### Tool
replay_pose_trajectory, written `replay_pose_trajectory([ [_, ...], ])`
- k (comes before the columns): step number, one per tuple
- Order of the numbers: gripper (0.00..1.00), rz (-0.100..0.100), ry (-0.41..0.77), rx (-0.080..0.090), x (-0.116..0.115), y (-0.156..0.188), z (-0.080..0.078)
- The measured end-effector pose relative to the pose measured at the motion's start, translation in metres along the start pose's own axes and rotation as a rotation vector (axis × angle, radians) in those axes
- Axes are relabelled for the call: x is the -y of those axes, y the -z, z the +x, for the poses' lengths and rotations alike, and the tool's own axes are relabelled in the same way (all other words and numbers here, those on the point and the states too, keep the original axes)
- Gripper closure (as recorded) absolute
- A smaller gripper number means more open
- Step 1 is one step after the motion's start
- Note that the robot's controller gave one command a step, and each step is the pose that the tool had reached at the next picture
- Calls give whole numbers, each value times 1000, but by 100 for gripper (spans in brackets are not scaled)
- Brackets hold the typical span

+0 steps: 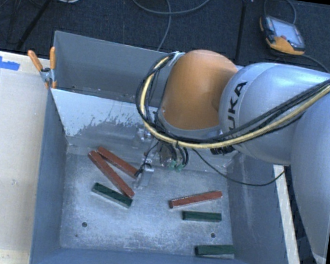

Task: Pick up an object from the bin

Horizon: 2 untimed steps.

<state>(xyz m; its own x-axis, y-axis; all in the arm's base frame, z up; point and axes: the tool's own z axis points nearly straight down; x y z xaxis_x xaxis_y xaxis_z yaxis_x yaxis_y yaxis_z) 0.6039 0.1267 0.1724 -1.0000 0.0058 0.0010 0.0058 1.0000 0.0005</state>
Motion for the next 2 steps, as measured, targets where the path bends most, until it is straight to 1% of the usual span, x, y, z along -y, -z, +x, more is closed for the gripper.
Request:
replay_pose_trajectory([
  [1, 0, 1, -51, -4, -28, -106, 38],
  [2, 0, -1, -40, 5, -32, -71, 27],
])
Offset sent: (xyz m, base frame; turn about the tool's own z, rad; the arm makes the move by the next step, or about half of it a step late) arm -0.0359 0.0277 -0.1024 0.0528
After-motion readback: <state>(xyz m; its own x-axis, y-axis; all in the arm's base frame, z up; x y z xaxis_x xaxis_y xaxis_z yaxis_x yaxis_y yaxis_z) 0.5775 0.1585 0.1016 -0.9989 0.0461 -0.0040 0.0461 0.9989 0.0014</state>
